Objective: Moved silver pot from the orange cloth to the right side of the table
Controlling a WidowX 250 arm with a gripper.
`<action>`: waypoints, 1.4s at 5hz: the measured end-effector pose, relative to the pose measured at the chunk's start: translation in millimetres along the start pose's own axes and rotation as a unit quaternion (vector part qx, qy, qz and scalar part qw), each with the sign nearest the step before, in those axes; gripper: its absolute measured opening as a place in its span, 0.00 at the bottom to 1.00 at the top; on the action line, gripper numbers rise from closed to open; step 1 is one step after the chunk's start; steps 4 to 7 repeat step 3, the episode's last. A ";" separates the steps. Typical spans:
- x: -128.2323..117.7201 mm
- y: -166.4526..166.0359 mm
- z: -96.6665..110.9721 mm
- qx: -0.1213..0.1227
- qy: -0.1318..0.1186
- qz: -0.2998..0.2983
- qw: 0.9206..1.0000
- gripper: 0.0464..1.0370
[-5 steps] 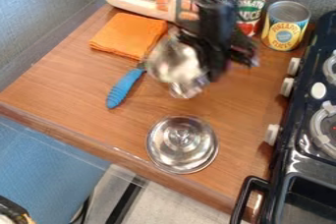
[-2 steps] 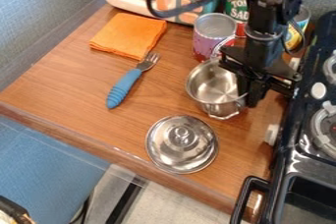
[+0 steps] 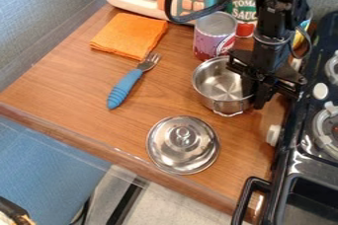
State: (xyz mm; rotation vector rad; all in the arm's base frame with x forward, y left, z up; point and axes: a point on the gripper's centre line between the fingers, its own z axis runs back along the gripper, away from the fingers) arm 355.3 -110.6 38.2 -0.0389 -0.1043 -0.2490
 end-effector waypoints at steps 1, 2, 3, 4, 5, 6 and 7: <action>-2.6 -2.7 8.8 -0.006 0.002 -0.006 1.000 0.53; -5.2 -2.7 53.1 -0.005 -0.028 -0.016 0.999 0.83; -21.2 6.0 71.8 0.021 -0.026 -0.014 0.999 0.97; -21.2 6.0 71.8 0.021 -0.026 -0.014 0.999 0.97; -21.2 6.0 71.8 0.021 -0.026 -0.014 0.999 0.97; -21.2 6.0 71.8 0.021 -0.026 -0.014 0.999 0.97; -21.2 6.0 71.8 0.021 -0.026 -0.014 0.999 0.97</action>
